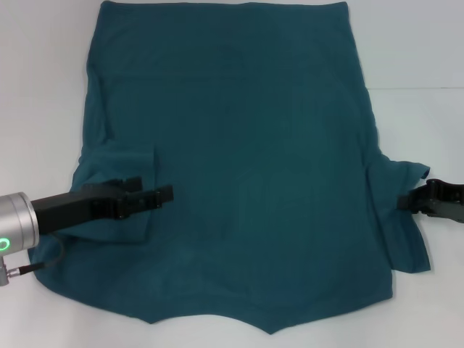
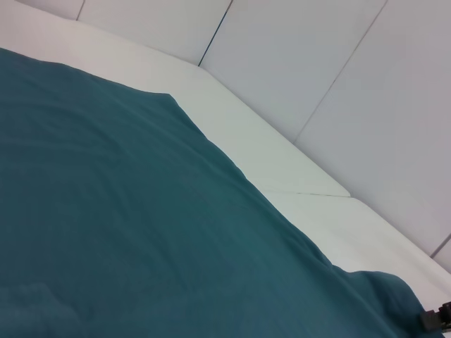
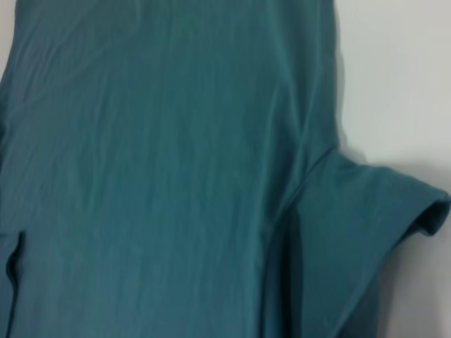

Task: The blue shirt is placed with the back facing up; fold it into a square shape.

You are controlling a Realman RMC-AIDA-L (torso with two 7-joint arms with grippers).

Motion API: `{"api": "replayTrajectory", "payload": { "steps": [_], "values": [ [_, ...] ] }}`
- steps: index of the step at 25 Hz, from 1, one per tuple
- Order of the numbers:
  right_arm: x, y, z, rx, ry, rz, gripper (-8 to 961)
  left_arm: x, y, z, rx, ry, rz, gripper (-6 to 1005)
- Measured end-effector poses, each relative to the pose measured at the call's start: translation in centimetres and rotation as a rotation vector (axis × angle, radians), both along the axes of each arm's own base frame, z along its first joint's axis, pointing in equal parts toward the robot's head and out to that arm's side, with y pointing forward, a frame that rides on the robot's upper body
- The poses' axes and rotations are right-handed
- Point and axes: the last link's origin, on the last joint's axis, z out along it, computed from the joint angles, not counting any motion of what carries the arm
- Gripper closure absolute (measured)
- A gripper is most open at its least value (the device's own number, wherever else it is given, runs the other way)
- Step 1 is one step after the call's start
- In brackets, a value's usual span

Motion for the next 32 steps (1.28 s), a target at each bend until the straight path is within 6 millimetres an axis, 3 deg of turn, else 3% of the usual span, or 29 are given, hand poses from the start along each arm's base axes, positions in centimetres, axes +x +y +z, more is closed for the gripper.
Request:
{"api": "replayTrajectory", "payload": {
  "steps": [8,14,21,32],
  "values": [
    [0.2,-0.1,0.3,-0.003,-0.007,-0.003,867,0.0,0.0,0.0,0.0,0.0,0.0,117],
    [0.3,0.2,0.8,0.016,-0.042,0.048,944,0.0,0.0,0.0,0.0,0.0,0.0,119],
    [0.2,0.6,0.9,0.019,-0.095,0.101,942,0.0,0.0,0.0,0.0,-0.002,0.001,121],
    [0.9,0.9,2.7,0.055,-0.109,0.064,938,0.0,-0.2,0.2,0.01,-0.021,0.002,125]
  ]
}}
